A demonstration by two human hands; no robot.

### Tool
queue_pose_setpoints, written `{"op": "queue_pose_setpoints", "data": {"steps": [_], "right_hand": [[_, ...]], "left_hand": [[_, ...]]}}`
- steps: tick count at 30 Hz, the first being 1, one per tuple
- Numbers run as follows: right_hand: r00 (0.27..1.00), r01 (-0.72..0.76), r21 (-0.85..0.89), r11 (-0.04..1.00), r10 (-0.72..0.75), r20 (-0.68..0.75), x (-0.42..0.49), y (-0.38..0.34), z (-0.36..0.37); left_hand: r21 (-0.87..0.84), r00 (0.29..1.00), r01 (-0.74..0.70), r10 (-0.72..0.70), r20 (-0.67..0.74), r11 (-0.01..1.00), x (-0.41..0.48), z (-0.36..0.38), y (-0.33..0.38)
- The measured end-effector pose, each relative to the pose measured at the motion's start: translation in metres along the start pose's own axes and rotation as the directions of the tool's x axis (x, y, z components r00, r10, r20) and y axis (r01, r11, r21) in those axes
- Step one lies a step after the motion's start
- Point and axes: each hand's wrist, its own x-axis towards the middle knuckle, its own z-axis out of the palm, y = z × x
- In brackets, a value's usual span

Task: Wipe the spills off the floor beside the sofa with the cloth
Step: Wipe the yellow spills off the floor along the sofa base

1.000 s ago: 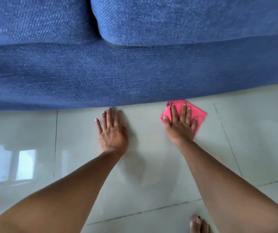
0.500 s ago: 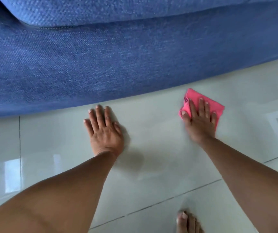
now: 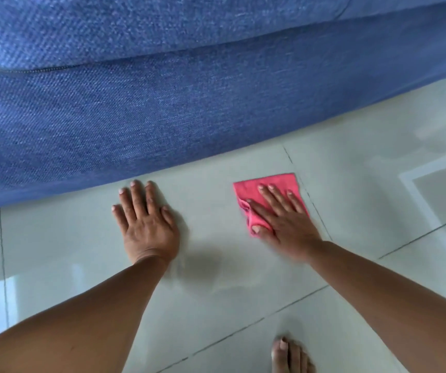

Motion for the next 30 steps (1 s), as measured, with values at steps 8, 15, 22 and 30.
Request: {"op": "queue_pose_setpoints", "data": {"steps": [8,15,22,30], "right_hand": [[0.786,-0.607,0.275,0.746,0.615,0.065,0.135,0.005,-0.041],[0.981,-0.187,0.155,0.970,0.192,-0.018,0.140,-0.142,-0.041],[0.998,0.060,0.018,0.998,-0.059,-0.028,0.041,-0.076,-0.007],[0.813,-0.568,0.265,0.779,0.582,0.028,0.156,-0.113,-0.040]], "left_hand": [[0.005,1.000,-0.006,0.006,-0.012,1.000,0.001,0.001,0.001],[-0.083,0.999,-0.007,0.004,-0.034,0.997,0.004,-0.002,-0.003],[-0.110,0.997,-0.036,0.027,-0.077,0.993,0.008,-0.031,-0.071],[-0.022,0.989,0.133,-0.134,-0.063,0.991,0.012,-0.031,-0.151]]}}
